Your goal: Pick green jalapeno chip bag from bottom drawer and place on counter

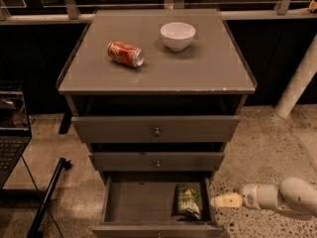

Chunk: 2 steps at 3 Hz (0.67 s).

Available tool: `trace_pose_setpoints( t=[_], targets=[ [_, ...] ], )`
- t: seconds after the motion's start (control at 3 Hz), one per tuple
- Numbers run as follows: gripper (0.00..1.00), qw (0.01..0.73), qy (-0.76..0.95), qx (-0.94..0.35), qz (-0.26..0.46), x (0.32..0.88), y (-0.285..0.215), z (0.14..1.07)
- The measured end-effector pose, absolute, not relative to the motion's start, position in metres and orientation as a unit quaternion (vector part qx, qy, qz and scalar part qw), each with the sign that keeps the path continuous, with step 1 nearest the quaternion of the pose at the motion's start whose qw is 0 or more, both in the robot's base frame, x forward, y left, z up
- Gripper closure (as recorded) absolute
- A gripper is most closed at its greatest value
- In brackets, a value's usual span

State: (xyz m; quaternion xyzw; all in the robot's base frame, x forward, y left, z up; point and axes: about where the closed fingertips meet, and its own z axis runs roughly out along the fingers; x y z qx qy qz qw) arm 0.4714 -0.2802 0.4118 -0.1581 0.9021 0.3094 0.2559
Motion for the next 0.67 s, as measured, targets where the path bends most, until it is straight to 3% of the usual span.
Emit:
trace_pose_setpoints(
  t=[0.67],
  targets=[
    [0.00,0.230,0.891,-0.172,0.351,0.4873,-0.2715,0.3710]
  ],
)
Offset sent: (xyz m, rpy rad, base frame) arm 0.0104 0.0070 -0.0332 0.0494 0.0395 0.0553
